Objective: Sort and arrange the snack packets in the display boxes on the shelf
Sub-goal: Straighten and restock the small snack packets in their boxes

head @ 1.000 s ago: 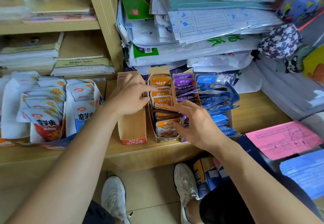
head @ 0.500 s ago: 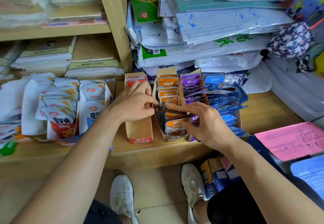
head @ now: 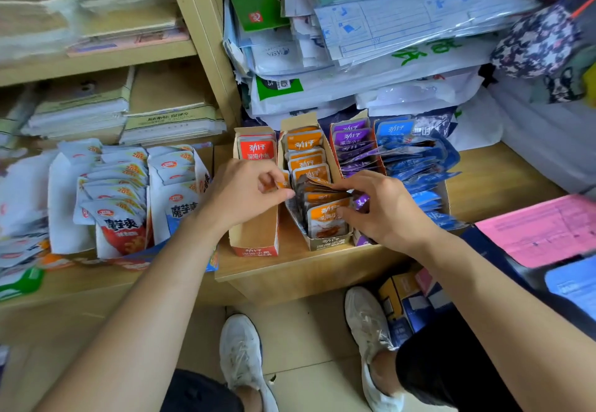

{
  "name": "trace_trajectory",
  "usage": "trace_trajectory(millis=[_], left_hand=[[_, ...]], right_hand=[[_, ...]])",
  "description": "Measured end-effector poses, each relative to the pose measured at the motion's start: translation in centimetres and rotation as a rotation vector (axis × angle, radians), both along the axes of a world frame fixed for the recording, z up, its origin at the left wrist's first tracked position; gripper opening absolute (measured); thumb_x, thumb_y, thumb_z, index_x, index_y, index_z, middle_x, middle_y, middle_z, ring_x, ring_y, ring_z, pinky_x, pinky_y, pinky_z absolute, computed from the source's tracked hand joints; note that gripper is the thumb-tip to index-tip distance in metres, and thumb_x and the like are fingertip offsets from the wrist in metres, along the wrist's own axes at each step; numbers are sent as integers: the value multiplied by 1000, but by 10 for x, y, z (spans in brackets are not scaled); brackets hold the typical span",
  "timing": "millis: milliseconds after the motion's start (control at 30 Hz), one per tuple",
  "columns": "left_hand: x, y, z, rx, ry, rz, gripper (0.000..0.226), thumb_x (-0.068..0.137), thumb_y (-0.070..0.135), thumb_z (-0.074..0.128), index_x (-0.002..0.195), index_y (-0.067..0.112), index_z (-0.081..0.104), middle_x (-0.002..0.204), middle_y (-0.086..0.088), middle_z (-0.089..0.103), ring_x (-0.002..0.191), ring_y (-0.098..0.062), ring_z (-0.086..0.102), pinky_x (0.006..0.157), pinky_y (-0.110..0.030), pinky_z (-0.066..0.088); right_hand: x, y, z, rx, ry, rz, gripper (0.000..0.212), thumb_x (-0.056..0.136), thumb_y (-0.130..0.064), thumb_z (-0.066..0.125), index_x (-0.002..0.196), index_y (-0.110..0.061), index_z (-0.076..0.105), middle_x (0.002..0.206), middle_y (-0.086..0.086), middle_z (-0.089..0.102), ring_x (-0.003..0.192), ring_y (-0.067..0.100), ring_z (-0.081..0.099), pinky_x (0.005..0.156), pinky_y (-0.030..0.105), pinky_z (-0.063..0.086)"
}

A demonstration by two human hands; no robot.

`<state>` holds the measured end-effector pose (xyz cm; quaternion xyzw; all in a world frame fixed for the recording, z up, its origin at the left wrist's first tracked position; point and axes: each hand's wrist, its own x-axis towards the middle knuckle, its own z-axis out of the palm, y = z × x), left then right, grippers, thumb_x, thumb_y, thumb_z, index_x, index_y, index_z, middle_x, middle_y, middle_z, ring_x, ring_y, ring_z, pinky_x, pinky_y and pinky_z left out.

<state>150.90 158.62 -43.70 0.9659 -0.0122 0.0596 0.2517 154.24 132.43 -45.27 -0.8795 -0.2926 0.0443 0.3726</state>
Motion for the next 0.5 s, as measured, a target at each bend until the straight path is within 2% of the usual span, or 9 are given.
trace_trajectory(millis=[67, 133, 267, 367, 433, 500], left_hand=[[0, -7, -1, -78, 2, 64, 17, 77, 42, 83, 87, 34, 71, 77, 19, 66, 71, 4, 64, 68, -25, 55], [0, -10, -1, -165, -15, 125, 19, 77, 29, 85, 85, 35, 69, 78, 17, 68, 71, 1, 66, 71, -32, 60], [-11, -11, 4, -410, -120, 291, 49, 76, 13, 84, 111, 32, 57, 81, 7, 72, 77, -13, 72, 73, -48, 61], [-30, -11, 12, -611, -205, 414, 66, 77, 5, 83, 130, 27, 51, 83, 0, 71, 81, -20, 73, 69, -47, 63], [-45, -19, 15, -730, -272, 451, 62, 80, 2, 79, 133, 20, 53, 89, -7, 70, 84, -19, 74, 67, -43, 64], [-56, -31, 15, -833, -296, 454, 61, 83, -1, 76, 136, 20, 54, 99, -5, 70, 93, -16, 73, 68, -38, 63]], right_hand=[[1, 0, 0, -6, 9, -8, 46, 87, -29, 75, 131, -24, 63, 122, -10, 62, 108, 8, 59, 96, 35, 55], [2, 0, 0, -10, 9, -16, 45, 87, -30, 76, 130, -26, 63, 122, -11, 61, 109, 7, 58, 97, 34, 53], [7, 4, 2, -11, 17, -38, 44, 86, -29, 77, 128, -25, 64, 121, -7, 63, 107, 12, 60, 96, 37, 53], [11, 8, 4, -15, 2, -62, 45, 86, -26, 77, 128, -21, 64, 121, -3, 65, 102, 10, 58, 91, 30, 52], [12, 11, 8, -19, -10, -69, 45, 86, -24, 77, 129, -19, 64, 121, -2, 66, 96, 7, 56, 83, 22, 47], [12, 13, 12, -15, -4, -83, 44, 86, -23, 77, 127, -19, 64, 119, -3, 66, 93, 5, 54, 80, 20, 43]])
